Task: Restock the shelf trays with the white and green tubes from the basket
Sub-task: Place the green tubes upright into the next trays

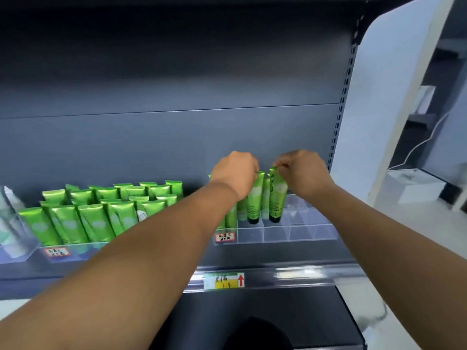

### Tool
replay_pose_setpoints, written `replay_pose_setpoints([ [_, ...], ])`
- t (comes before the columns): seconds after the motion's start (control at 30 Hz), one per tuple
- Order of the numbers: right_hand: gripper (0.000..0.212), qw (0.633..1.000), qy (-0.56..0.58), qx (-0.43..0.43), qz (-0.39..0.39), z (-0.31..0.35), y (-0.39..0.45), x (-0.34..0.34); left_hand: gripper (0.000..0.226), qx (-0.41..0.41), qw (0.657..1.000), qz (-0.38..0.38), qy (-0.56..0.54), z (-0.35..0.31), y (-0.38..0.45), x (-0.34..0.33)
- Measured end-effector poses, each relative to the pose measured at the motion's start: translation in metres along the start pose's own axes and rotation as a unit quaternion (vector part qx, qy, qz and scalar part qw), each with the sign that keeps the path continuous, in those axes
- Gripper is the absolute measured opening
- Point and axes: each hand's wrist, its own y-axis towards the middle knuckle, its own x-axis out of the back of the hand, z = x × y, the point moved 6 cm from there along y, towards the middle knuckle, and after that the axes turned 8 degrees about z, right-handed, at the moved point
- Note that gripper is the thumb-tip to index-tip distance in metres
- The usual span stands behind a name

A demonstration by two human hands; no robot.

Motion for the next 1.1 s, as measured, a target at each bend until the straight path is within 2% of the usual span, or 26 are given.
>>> replay_pose_setpoints([
  [0.23,0.027,0.998,-0.023,-0.012,0.063,-0.026,0.017,-0.037,0.013,0.018,0.998,0.049,0.024,0.007,0.021,-0.039],
  [0.33,0.027,0.996,-0.031,-0.011,0.083,-0.032,0.021,-0.050,0.018,0.019,0.998,0.060,0.027,0.009,0.027,-0.050],
  [0.67,0.027,0.989,-0.074,-0.014,0.125,-0.025,0.019,-0.055,0.014,0.027,0.999,0.028,0.026,0.016,0.028,-0.051],
  [0.93,0.056,0.988,-0.082,0.023,0.127,0.024,0.001,-0.046,0.030,-0.006,0.997,0.010,0.081,0.022,-0.006,-0.018],
  [1.1,0.068,0.983,-0.098,0.072,0.136,0.074,-0.011,-0.059,0.043,0.011,0.994,-0.007,0.106,0.055,-0.051,0.009],
])
